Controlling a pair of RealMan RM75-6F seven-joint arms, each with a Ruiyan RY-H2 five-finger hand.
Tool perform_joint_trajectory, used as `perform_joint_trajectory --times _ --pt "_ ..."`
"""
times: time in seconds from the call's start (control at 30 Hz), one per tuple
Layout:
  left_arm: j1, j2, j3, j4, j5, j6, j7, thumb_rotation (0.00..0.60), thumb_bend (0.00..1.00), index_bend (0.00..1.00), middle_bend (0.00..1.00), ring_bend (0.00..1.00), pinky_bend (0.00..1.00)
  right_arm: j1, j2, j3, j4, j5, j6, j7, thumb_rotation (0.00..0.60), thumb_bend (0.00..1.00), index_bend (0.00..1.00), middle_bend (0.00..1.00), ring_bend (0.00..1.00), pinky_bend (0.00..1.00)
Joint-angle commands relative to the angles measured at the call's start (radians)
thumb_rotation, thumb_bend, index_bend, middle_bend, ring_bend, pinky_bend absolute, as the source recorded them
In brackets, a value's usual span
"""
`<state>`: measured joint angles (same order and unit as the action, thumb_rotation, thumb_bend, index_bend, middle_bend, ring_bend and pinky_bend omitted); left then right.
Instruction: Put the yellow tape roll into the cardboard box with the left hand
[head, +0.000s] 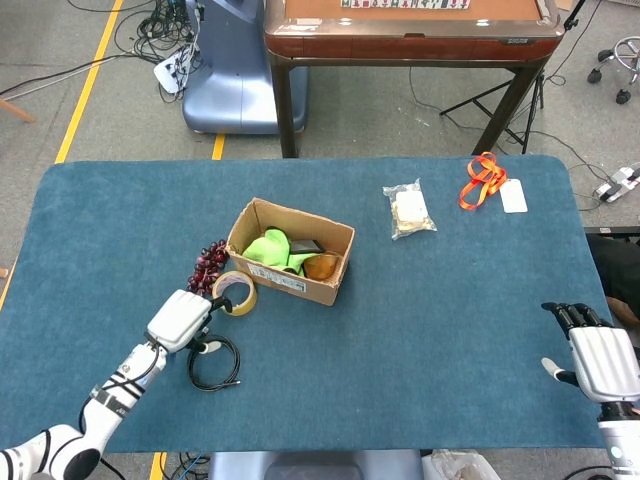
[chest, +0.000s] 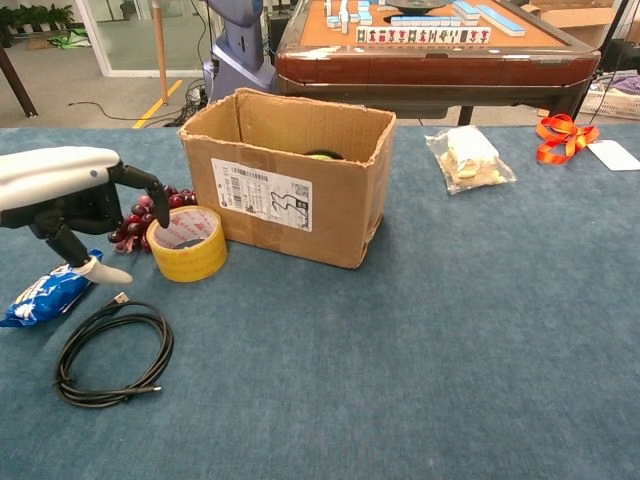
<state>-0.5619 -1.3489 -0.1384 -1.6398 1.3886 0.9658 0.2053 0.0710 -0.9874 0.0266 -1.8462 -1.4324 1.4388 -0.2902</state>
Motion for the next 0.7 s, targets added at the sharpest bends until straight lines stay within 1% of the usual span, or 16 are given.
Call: perform_joint_trajectory --times 0.03,0.13,0.23,0.7 --pt "-0.034 -0.026 -0.017 0.010 -0.062 -0.040 0.050 0.600 0.13 0.38 1.00 1.00 1.00 -0.001 0.002 0.001 0.000 -0.001 0.002 0.001 0.600 0.06 0.27 0.31 0.22 0.52" --pt "-0.049 -0.039 -0.022 0.022 -0.110 -0.053 0.080 0.600 0.14 0.38 1.00 1.00 1.00 -0.004 0.006 0.004 -0.003 -0.003 0.009 0.010 0.600 0.08 0.28 0.31 0.22 0.52" --pt "-0.056 -0.051 -0.023 0.033 -0.151 -0.057 0.092 0.600 0.15 0.38 1.00 1.00 1.00 -0.006 0.013 0.003 -0.007 -0.011 0.013 0.015 0.600 0.08 0.28 0.31 0.22 0.52" --pt "-0.089 -0.106 -0.013 0.132 -0.219 -0.064 0.100 0.600 0.16 0.39 1.00 1.00 1.00 -0.012 0.025 0.006 -0.017 -0.021 0.023 0.025 0.600 0.08 0.28 0.31 0.22 0.52"
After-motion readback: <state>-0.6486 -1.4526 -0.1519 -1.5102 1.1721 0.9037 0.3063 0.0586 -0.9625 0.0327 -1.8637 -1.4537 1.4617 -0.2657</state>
